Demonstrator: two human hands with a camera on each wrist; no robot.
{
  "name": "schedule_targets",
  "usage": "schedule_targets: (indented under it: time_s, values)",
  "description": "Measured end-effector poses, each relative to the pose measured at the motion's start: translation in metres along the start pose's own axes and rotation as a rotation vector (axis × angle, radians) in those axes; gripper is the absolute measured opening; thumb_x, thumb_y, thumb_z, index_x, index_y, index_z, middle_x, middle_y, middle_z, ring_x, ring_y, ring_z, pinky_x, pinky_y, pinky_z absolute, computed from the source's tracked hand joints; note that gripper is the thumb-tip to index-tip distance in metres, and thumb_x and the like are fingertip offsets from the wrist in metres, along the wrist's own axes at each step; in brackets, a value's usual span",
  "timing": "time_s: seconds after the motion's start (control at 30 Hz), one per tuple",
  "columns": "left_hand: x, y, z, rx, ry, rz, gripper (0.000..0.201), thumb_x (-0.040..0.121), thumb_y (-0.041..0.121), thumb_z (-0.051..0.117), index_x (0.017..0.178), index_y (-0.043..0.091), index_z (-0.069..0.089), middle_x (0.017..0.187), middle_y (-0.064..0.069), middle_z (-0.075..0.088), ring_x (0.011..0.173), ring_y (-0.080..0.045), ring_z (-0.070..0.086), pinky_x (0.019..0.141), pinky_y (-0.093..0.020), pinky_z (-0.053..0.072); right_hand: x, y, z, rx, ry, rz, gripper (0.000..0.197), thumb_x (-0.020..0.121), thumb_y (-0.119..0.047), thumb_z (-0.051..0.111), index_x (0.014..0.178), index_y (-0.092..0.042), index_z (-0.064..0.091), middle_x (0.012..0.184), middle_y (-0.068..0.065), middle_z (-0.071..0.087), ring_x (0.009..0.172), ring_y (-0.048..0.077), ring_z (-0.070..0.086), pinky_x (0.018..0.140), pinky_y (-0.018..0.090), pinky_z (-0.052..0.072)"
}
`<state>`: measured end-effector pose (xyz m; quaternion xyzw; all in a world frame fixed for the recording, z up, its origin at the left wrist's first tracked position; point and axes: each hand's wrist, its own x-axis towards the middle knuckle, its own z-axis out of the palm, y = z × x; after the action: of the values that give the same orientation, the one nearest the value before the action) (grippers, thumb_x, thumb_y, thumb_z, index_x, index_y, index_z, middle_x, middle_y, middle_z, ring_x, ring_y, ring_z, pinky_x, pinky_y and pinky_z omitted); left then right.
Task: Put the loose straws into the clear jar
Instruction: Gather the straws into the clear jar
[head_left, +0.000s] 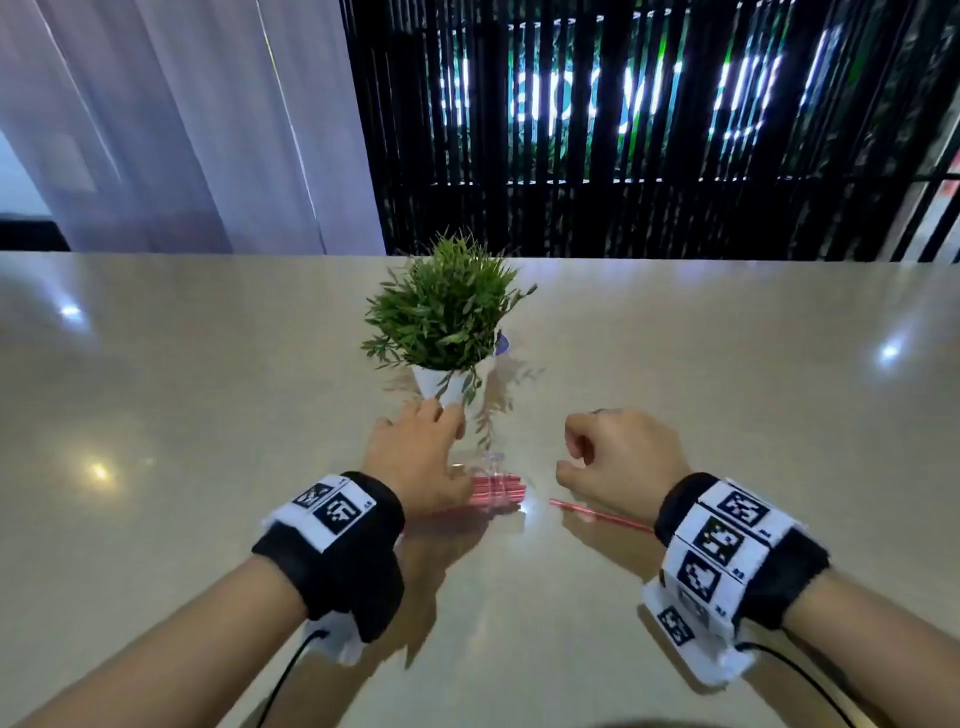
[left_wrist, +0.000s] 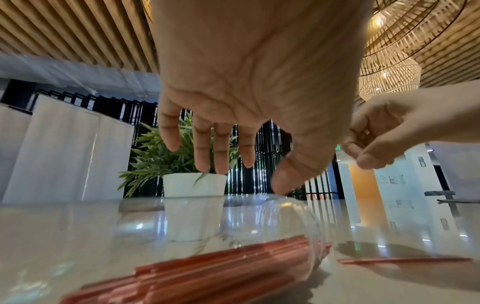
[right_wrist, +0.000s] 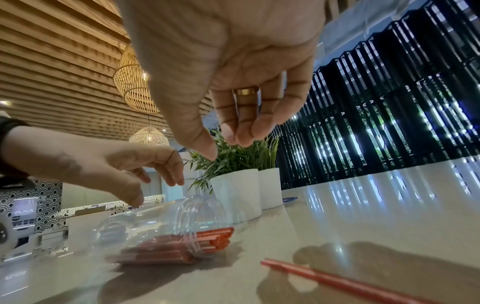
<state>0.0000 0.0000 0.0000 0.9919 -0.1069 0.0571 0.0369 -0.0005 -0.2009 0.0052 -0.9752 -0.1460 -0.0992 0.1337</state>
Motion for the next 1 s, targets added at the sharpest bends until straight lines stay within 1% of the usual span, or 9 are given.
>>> schedule_targets:
  time_s: [0.23,0.33,0.43,0.53,0.63,0.7,0.77,0.87,1.0]
  values:
    - [0.007,-0.009,0.025,0.110,-0.267,-0.060,0.106,0.059,0.059,0.067,0.141,0.028,0.009,0.141,-0.004,0.039,0.129,-0.028,0.033,0.107,-0.060,0.016,-0.004,-0.001,0.015,-0.003,-0.087,-0.014,0.014,0.074,-0.038,0.053,0.081,-0.026,0.054,0.084,-0.004,0.064,0.081,0.022,0.056,0.052,0.024,0.028]
    - [0.012,-0.012,0.035,0.092,-0.291,-0.094,0.103,0.062,0.053,0.069,0.141,0.028,0.008,0.138,-0.005,0.042,0.128,-0.028,0.036,0.107,-0.060,0.018,-0.006,0.001,0.015,0.036,-0.122,-0.011,0.038,0.079,-0.039,0.052,0.116,-0.031,0.052,0.102,-0.008,0.067,0.095,0.019,0.060,0.066,0.026,0.038]
    - [0.016,-0.015,0.037,0.053,-0.288,-0.094,0.089,0.064,0.049,0.070,0.135,0.025,0.023,0.132,-0.007,0.046,0.121,-0.030,0.041,0.102,-0.055,0.029,-0.011,0.009,0.017,0.120,-0.165,-0.004,0.048,0.082,-0.041,0.053,0.128,-0.031,0.042,0.106,-0.008,0.066,0.093,0.017,0.062,0.073,0.030,0.045]
    - [0.017,-0.014,0.034,-0.027,-0.241,-0.088,0.083,0.062,0.052,0.070,0.130,0.024,0.030,0.127,-0.008,0.048,0.116,-0.030,0.043,0.095,-0.049,0.037,-0.013,0.021,0.021,0.373,-0.199,0.048,0.044,0.083,-0.034,0.056,0.124,-0.022,0.047,0.096,-0.003,0.068,0.083,0.020,0.065,0.078,0.035,0.051]
    - [0.019,-0.007,0.027,-0.142,-0.113,-0.080,0.077,0.067,0.053,0.066,0.129,0.021,0.030,0.125,-0.009,0.049,0.112,-0.029,0.046,0.091,-0.048,0.042,-0.014,0.015,0.022,0.641,-0.259,0.059,0.048,0.088,-0.034,0.050,0.131,-0.018,0.038,0.091,-0.006,0.061,0.088,0.019,0.067,0.066,0.019,0.048]
    - [0.021,-0.001,0.019,-0.281,-0.039,-0.055,0.077,0.068,0.053,0.065,0.127,0.018,0.031,0.118,-0.010,0.052,0.104,-0.027,0.050,0.084,-0.042,0.045,-0.011,0.003,0.021,0.789,-0.235,0.077,0.060,0.089,-0.039,0.042,0.141,-0.023,0.017,0.101,-0.009,0.055,0.100,0.017,0.063,0.064,0.015,0.048]
    - [0.020,0.008,0.010,-0.457,0.011,-0.014,0.076,0.068,0.053,0.065,0.125,0.015,0.033,0.104,-0.006,0.054,0.091,-0.023,0.052,0.076,-0.035,0.045,-0.006,-0.011,0.018,0.899,-0.174,0.076,0.070,0.089,-0.041,0.037,0.144,-0.024,-0.003,0.122,-0.011,0.041,0.109,0.010,0.054,0.077,0.016,0.049]
    - [0.016,0.020,0.001,-0.639,0.082,0.028,0.064,0.067,0.050,0.068,0.112,0.016,0.040,0.083,0.007,0.052,0.077,-0.017,0.054,0.069,-0.033,0.045,0.006,-0.029,0.009,1.090,-0.078,0.071,0.080,0.087,-0.039,0.042,0.143,-0.020,-0.012,0.135,-0.013,0.028,0.112,0.005,0.050,0.081,0.005,0.045]
    - [0.013,0.030,0.000,-0.775,0.198,0.020,0.064,0.053,0.059,0.059,0.103,0.022,0.042,0.084,0.011,0.057,0.069,-0.006,0.055,0.064,-0.033,0.046,0.020,-0.033,0.002,0.975,0.060,0.047,0.080,0.081,-0.032,0.061,0.142,-0.018,0.012,0.139,0.006,0.038,0.120,0.016,0.049,0.101,0.036,0.044]
